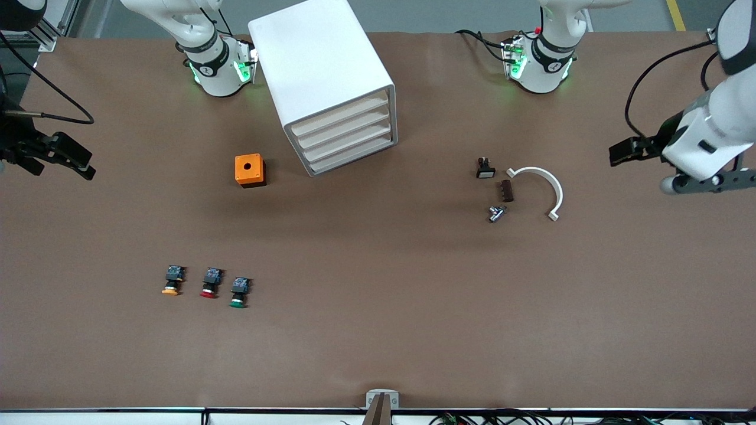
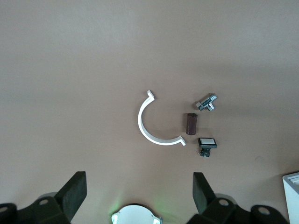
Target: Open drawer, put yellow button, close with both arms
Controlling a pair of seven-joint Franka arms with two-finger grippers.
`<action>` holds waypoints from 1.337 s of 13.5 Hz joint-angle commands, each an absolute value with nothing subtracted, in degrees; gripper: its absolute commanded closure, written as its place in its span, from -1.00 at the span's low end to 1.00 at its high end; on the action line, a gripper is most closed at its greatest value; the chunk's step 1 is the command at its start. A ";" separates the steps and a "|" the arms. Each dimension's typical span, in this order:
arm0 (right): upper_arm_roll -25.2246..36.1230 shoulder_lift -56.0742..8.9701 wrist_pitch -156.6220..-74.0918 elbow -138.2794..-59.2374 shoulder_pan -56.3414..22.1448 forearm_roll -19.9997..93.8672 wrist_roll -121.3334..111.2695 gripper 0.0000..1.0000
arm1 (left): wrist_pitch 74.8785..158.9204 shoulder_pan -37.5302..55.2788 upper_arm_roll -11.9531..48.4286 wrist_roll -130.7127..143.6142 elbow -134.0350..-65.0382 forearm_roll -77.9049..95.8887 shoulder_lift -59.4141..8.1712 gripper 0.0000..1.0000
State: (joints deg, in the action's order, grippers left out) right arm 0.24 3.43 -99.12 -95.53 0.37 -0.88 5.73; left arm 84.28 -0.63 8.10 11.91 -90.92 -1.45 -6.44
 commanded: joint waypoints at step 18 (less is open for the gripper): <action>0.70 -25.82 -116.17 -95.98 3.34 -2.02 5.19 -1.00 | 83.85 26.28 9.84 109.71 -80.68 31.78 -37.43 -0.99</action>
